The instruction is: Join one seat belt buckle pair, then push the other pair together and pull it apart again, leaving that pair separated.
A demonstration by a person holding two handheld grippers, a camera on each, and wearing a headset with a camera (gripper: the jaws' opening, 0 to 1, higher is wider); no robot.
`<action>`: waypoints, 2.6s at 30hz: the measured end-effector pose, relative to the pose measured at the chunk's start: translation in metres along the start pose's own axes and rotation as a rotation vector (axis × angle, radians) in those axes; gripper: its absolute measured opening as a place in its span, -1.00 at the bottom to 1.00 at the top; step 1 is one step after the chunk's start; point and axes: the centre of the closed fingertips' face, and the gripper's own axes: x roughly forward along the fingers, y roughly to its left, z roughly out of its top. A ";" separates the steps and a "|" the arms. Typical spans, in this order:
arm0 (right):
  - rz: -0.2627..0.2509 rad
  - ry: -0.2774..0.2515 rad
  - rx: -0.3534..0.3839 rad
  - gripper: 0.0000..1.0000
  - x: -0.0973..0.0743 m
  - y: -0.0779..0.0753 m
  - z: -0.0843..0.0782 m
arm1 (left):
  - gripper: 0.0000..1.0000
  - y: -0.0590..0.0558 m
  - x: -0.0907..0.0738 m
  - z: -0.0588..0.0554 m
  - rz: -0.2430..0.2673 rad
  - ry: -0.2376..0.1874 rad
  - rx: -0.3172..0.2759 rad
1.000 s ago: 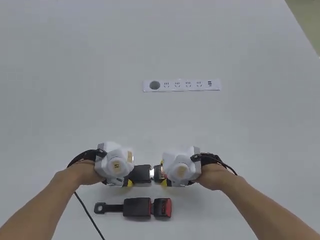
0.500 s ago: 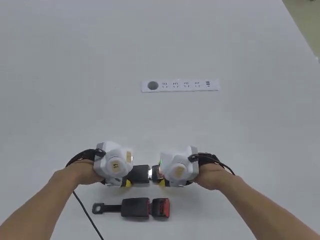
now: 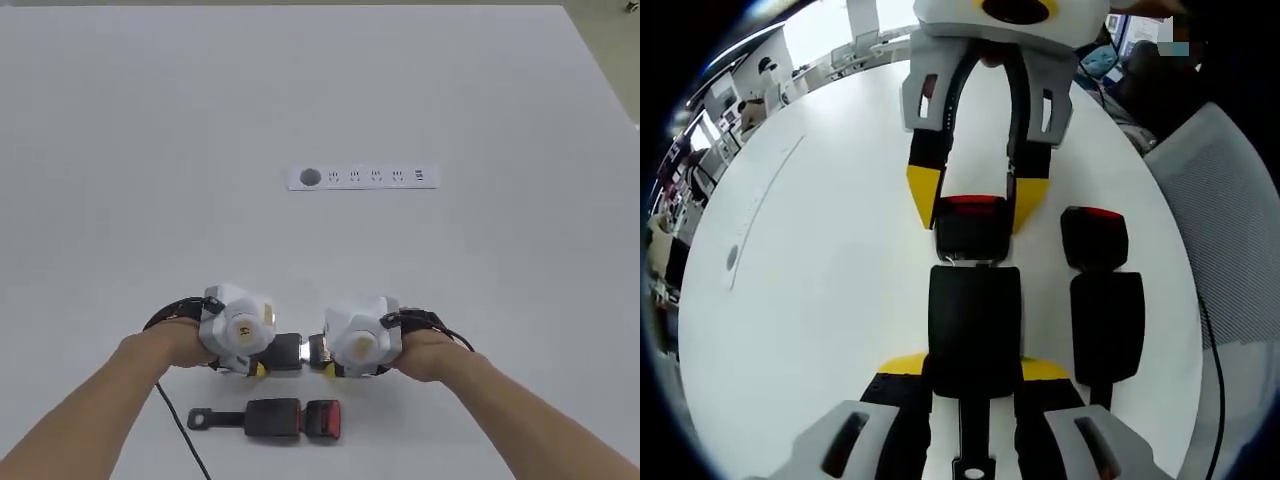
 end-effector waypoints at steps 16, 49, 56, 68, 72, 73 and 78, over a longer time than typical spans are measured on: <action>0.003 -0.008 -0.002 -0.41 -0.011 -0.002 -0.012 | -0.36 0.000 0.000 -0.002 0.005 0.023 -0.004; -0.003 0.062 0.035 -0.40 -0.043 -0.002 -0.067 | -0.35 -0.002 -0.002 -0.001 0.007 0.015 -0.003; -0.004 0.075 0.045 -0.40 -0.050 -0.004 -0.081 | -0.35 -0.001 0.000 -0.002 0.005 0.013 -0.001; -0.003 0.090 0.052 -0.39 -0.058 0.000 -0.089 | -0.35 0.000 0.001 -0.003 0.004 0.010 -0.001; -0.011 0.101 0.045 -0.37 -0.056 -0.001 -0.090 | -0.35 0.000 0.001 -0.004 0.003 0.001 -0.005; -0.012 0.106 0.035 -0.37 -0.055 -0.001 -0.090 | -0.34 0.000 0.001 -0.004 0.002 -0.003 -0.005; -0.013 0.102 0.049 -0.35 -0.054 -0.001 -0.088 | -0.34 -0.001 0.002 -0.003 0.001 -0.015 -0.009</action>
